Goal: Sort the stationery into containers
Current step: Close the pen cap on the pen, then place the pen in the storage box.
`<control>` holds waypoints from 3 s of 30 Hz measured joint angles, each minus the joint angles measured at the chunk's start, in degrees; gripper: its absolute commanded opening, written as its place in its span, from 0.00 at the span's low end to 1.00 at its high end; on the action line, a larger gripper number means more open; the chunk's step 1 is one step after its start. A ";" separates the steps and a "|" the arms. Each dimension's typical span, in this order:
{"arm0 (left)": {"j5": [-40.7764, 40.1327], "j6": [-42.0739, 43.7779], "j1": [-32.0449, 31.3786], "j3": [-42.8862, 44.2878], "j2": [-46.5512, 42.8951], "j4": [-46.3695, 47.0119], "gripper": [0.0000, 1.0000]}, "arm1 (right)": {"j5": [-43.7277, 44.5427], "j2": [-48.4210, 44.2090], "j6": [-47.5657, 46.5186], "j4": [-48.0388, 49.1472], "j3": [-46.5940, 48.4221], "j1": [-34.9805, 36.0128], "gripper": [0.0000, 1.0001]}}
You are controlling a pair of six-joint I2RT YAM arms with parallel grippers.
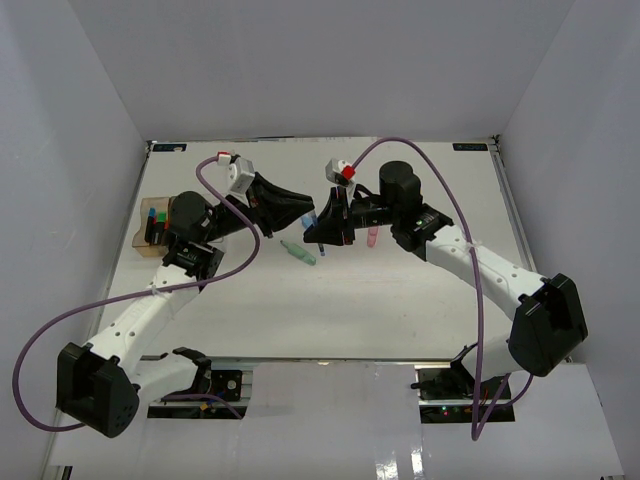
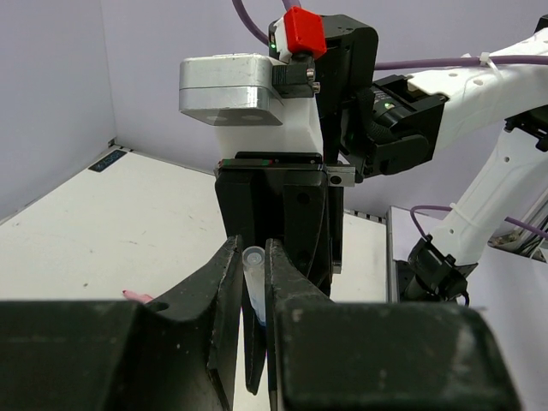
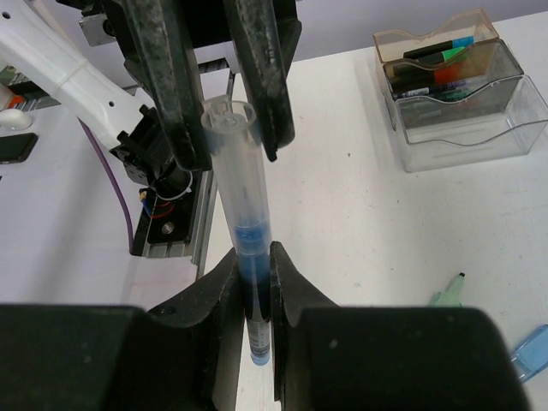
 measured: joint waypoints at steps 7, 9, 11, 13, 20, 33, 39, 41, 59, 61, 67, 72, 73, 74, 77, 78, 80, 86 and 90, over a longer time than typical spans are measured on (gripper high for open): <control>-0.61 -0.17 0.02 0.15 0.22 -0.52 0.00 | -0.07 0.28 -0.48 -2.91 1.57 -0.42 0.08; -1.03 -0.13 0.02 0.22 0.35 -0.63 0.00 | -0.09 0.63 -0.61 -3.72 2.36 -0.46 0.08; -1.55 0.00 0.04 0.68 0.68 -0.83 0.00 | -0.17 1.22 -0.83 -4.68 3.48 -0.61 0.08; -1.88 -0.04 0.07 1.20 1.20 -0.79 0.00 | -0.20 1.62 -0.98 -5.29 4.44 -0.83 0.08; -3.13 0.20 0.07 2.71 2.86 -1.27 0.00 | -0.31 3.13 -1.31 -6.43 6.64 -1.66 0.08; -4.52 0.98 -0.09 1.92 3.02 -1.16 0.00 | -1.77 4.09 -1.51 -10.80 9.81 -2.56 0.08; -4.63 1.03 -0.11 2.36 3.28 -1.86 0.00 | -1.88 4.20 -1.38 -12.11 10.08 -2.75 0.08; -4.81 1.01 -0.15 3.43 3.26 -3.15 0.00 | -1.92 4.20 -1.36 -11.82 10.08 -2.84 0.08; -4.15 0.22 -1.84 7.56 4.57 -7.85 0.00 | -2.60 1.05 3.34 1.51 2.12 -3.82 0.09; -4.15 0.39 -1.84 7.30 4.55 -7.89 0.00 | -2.60 1.05 3.48 1.55 1.86 -3.82 0.11; -3.21 0.98 -1.88 6.99 4.39 -8.68 0.00 | -2.23 1.05 3.98 3.23 1.73 -3.85 0.30; -2.05 1.44 -2.08 4.79 5.22 -11.58 0.00 | -1.77 -0.76 4.66 5.68 1.42 -5.51 0.40; -1.99 1.51 -2.10 4.76 5.33 -11.61 0.00 | -1.79 -0.76 4.63 5.66 1.42 -5.55 0.44; -1.88 1.53 -2.10 4.74 5.31 -11.80 0.00 | -1.70 -0.76 4.68 5.66 1.42 -5.51 0.47; -0.81 1.77 -2.29 4.17 5.35 -14.47 0.00 | -1.18 -1.07 4.28 6.99 1.49 -5.42 0.61; -0.37 1.86 -2.51 3.80 5.53 -15.69 0.00 | -1.01 -1.46 4.13 7.45 1.49 -5.29 0.64; 0.11 1.88 -2.95 3.37 6.21 -17.92 0.00 | -0.59 -2.49 3.76 8.33 1.49 -5.29 0.75; -1.25 1.97 -3.23 3.37 6.84 -20.46 0.00 | -0.28 -6.62 2.71 9.99 -2.86 -5.29 0.94; -5.44 3.45 -3.23 3.39 6.84 -22.62 0.00 | 1.05 -9.53 1.09 8.00 -9.07 -5.25 0.95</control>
